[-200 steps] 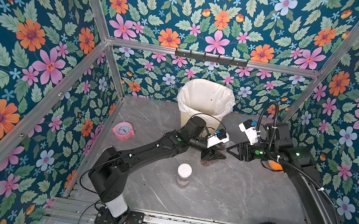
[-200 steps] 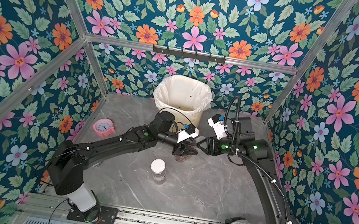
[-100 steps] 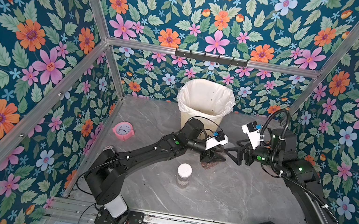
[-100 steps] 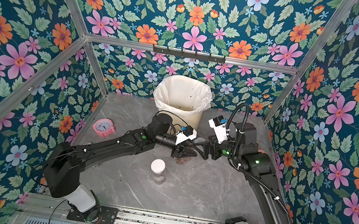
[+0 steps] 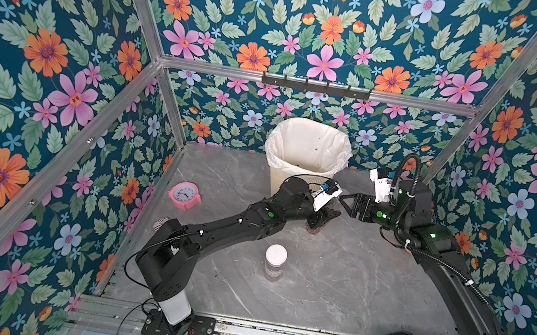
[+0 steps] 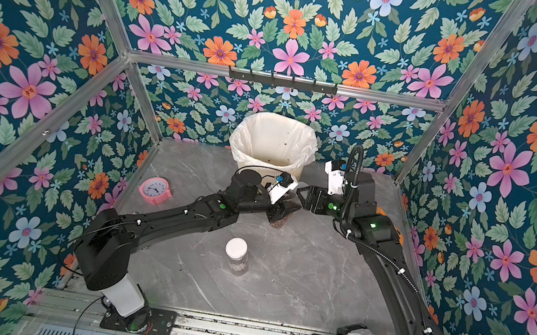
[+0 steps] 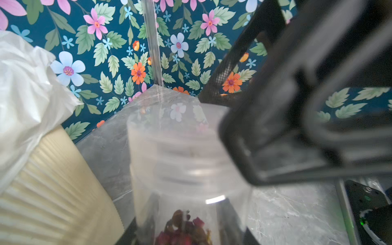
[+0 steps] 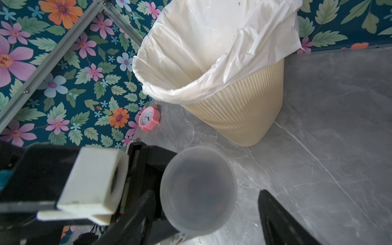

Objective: Empty the moldy dried flower tea in the jars
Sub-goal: Unscrew the lid from the jar.

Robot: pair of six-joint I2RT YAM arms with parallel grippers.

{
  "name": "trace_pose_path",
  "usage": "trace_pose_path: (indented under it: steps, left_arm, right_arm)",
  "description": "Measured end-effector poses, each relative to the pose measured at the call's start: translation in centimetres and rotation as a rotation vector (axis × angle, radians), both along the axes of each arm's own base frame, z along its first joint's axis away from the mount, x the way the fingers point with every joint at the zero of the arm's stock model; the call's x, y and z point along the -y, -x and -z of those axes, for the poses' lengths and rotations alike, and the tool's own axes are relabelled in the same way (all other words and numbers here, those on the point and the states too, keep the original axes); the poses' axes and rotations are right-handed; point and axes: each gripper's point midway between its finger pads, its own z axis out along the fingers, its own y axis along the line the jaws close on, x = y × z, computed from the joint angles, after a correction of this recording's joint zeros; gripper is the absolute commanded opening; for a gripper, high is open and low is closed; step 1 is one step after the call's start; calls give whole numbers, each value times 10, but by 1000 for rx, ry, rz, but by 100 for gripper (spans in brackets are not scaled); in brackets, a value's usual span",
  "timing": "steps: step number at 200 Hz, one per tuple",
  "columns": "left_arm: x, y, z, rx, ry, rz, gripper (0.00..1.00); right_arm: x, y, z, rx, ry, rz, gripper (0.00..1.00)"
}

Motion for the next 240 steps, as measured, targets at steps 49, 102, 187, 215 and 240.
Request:
trace_pose_path:
  steps: [49, 102, 187, 215, 240]
  left_arm:
    - [-3, -7, -1, 10, -6, -42, 46]
    - [1, 4, -3, 0, 3, 20, 46]
    - [3, 14, -7, 8, 0, 81, 46]
    - [-1, 31, -7, 4, -30, 157, 47]
    - [-6, 56, -12, -25, -41, 269, 47]
  right_arm:
    - [-7, -13, 2, -24, -23, -3, 72]
    - [-18, -12, 0, -42, -51, -63, 69]
    - [-18, -3, 1, -41, -40, -100, 54]
    - [-19, 13, 5, -23, -43, -178, 52]
    - [-25, 37, 0, 46, -48, -307, 52]
